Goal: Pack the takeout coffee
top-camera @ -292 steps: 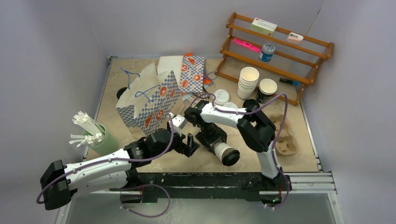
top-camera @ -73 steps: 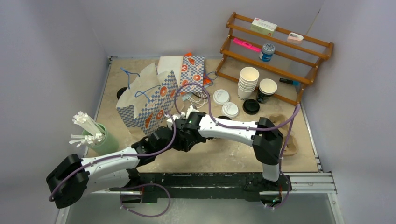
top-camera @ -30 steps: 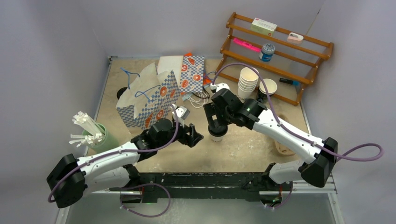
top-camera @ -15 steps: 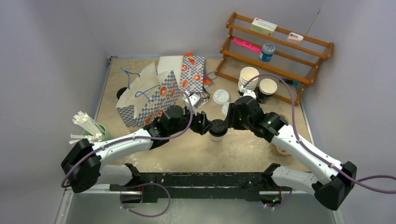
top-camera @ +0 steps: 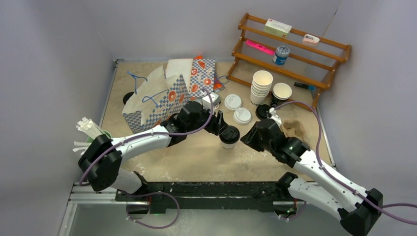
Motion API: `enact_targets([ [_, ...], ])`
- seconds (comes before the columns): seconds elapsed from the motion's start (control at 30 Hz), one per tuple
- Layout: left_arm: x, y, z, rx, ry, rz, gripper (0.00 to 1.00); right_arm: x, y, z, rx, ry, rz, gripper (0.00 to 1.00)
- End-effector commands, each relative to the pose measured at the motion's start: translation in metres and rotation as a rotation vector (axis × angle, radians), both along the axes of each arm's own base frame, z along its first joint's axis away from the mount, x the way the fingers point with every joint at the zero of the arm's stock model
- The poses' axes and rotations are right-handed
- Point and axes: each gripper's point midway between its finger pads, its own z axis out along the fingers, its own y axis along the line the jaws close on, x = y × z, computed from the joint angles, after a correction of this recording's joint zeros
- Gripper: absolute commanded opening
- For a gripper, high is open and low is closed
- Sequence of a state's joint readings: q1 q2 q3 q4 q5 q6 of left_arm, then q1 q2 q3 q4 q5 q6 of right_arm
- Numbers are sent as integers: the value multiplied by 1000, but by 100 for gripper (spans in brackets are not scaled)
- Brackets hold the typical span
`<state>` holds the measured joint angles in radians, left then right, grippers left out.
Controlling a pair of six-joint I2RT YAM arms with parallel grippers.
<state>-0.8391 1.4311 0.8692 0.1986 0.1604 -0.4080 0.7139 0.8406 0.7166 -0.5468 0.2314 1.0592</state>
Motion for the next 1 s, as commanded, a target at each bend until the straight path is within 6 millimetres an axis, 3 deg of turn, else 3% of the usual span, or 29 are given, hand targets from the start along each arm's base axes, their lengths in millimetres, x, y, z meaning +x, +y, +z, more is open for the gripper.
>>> enact_targets([
  [0.0, 5, -7, 23, -31, -24, -27, 62, 3, 15, 2, 154, -15, -44, 34],
  [0.23, 6, -10, 10, -15, 19, -58, 64, 5, 20, 0, 179, -29, -35, 34],
  [0.7, 5, -18, -15, 10, 80, -102, 58, 8, 23, -13, 180, -9, -45, 33],
  [0.97, -1, -24, -32, 21, 119, -140, 52, 9, 27, -18, 193, -17, -24, 27],
])
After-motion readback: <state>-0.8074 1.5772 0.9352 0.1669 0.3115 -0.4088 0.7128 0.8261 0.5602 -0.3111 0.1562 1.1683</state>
